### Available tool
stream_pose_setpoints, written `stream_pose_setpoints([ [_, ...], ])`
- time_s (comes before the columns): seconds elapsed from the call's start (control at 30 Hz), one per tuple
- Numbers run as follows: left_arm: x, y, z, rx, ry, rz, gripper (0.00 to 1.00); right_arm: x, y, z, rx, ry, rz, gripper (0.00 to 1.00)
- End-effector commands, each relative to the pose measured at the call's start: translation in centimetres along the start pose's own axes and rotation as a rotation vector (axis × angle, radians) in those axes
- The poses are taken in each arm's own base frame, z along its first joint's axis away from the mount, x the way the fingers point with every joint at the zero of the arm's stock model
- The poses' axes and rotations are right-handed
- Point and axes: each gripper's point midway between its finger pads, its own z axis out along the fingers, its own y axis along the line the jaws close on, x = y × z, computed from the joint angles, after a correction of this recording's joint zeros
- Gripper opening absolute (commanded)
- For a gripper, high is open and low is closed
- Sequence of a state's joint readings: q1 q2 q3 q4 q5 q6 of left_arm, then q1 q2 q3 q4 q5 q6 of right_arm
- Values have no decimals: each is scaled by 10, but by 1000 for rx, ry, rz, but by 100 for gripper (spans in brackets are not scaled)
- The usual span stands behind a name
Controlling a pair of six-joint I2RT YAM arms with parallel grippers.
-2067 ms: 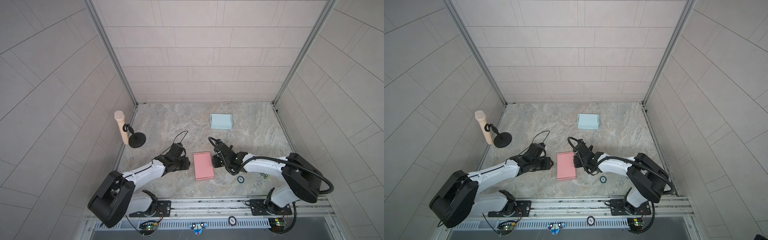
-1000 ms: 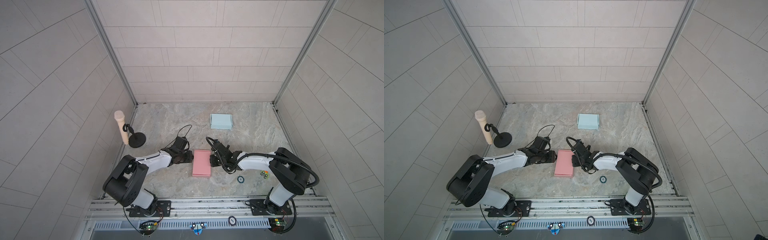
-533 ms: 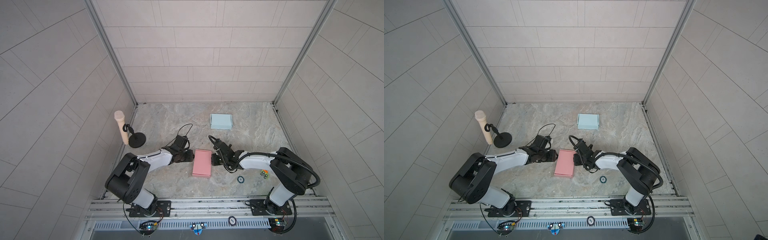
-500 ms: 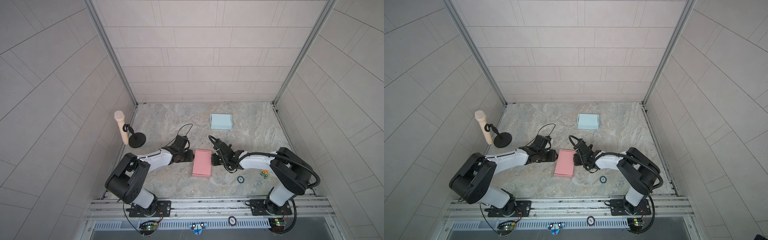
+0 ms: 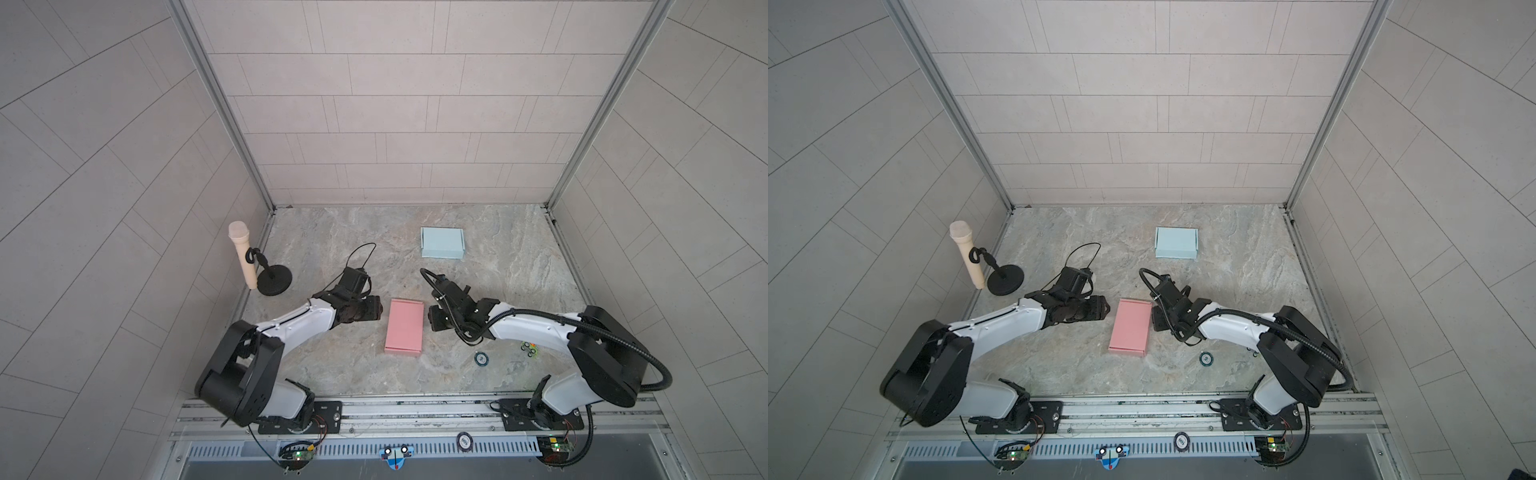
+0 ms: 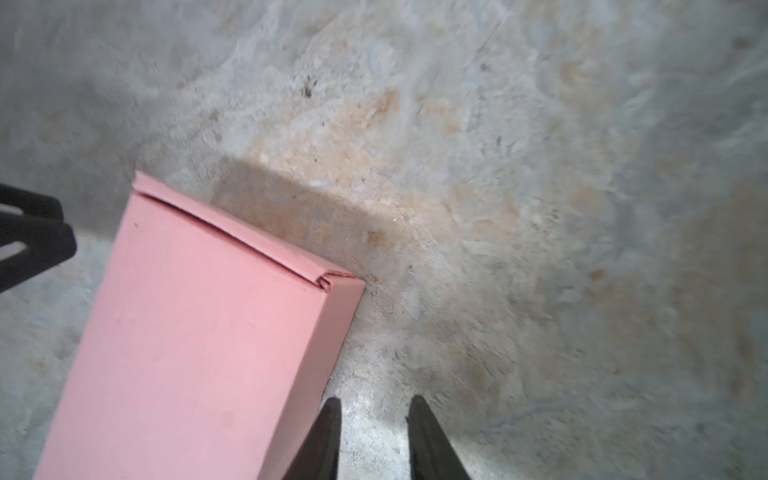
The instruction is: Fold the paper box
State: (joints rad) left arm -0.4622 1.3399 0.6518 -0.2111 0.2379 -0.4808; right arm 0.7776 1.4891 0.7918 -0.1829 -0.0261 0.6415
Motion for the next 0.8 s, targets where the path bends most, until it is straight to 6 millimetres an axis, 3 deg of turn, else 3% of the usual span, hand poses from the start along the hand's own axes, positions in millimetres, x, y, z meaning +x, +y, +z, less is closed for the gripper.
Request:
stream_pose_setpoints([
  [0.0,25,7,-19,-25,7,-1,69,-11,4,-19,18,8,-105,50],
  [0.17,72,-11,-41,38,-11,21,71,-33,35,-24,-82,23,-223,75],
  [0.3,107,-27,-50,143,-23,2,73,-44,57,-11,-139,75,-292,84],
  [0.4,126,-42,-55,200,0,43,79,-50,65,4,-152,112,-323,90],
  [0.53,140,-67,-56,267,17,88,84,-51,71,23,-164,161,-354,94],
  [0.77,142,-90,-40,297,35,105,83,-49,64,42,-151,201,-348,95],
])
